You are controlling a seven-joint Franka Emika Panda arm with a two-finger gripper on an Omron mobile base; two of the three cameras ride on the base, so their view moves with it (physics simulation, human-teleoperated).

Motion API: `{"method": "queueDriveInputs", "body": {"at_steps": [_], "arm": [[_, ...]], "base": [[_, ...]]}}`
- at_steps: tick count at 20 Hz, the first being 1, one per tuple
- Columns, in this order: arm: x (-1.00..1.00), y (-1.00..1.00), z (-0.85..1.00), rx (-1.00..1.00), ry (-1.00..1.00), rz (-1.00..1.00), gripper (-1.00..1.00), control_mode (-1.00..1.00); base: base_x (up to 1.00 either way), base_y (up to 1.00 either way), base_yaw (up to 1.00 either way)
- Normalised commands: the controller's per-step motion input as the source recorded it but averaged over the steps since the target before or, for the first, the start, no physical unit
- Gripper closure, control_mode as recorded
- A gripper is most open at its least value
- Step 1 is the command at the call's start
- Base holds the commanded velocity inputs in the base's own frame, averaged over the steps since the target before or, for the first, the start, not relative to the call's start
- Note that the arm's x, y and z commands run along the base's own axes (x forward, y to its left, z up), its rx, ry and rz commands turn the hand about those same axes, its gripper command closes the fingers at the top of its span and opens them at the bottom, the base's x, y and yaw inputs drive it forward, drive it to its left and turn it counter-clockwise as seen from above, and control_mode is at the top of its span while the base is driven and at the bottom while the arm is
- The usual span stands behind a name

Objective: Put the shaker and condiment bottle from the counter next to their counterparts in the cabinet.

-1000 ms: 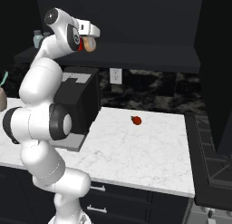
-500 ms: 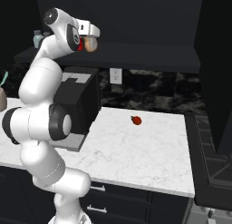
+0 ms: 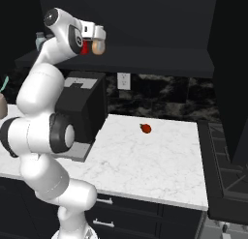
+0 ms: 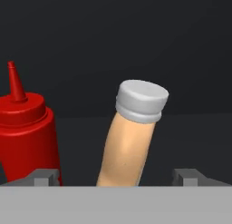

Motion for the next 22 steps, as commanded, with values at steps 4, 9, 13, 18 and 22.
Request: {"method": "queueDriveInputs", "body": {"at_steps": [4, 9, 13, 18, 22], "arm": [[-0.23, 0.0, 0.0, 0.0, 0.0, -0.05, -1.0, -1.0], [-0.3, 0.0, 0.0, 0.0, 0.0, -0.06, -1.0, -1.0], [-0.3, 0.0, 0.0, 0.0, 0.0, -0.05, -1.0, -1.0], [-0.29, 0.0, 0.0, 0.0, 0.0, -0.04, -1.0, -1.0], [-0.28, 0.0, 0.0, 0.0, 0.0, -0.03, -1.0, -1.0]], "base": [[0.0, 0.0, 0.0], [0.0, 0.0, 0.0], [0.0, 0.0, 0.0], [0.0, 0.0, 0.0], [0.0, 0.0, 0.0]]}}
